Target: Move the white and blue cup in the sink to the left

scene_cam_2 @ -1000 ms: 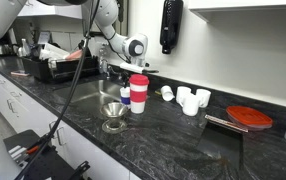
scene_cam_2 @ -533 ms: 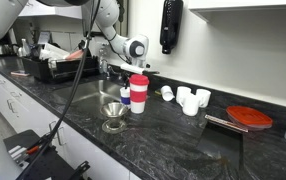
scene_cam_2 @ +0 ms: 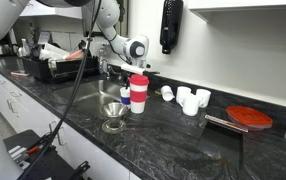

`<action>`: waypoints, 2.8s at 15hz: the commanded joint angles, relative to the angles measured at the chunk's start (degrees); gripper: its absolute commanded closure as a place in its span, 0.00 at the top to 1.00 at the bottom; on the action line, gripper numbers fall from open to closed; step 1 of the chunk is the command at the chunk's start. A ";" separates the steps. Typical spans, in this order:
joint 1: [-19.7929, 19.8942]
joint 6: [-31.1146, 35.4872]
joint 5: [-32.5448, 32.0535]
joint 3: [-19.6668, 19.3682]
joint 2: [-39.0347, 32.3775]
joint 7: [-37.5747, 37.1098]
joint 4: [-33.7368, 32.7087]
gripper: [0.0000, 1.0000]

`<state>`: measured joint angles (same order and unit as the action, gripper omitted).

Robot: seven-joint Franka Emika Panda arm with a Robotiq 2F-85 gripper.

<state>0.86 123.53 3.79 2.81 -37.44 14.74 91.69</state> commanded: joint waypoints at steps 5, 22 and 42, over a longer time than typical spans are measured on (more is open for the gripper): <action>1.28 0.49 0.46 0.89 -3.80 0.03 -4.12 0.50; 2.00 1.35 1.16 2.40 -2.69 2.74 -3.58 0.02; 2.25 10.60 5.79 4.03 19.99 7.65 27.63 0.02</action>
<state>2.08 130.96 6.71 5.72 -21.36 19.89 114.33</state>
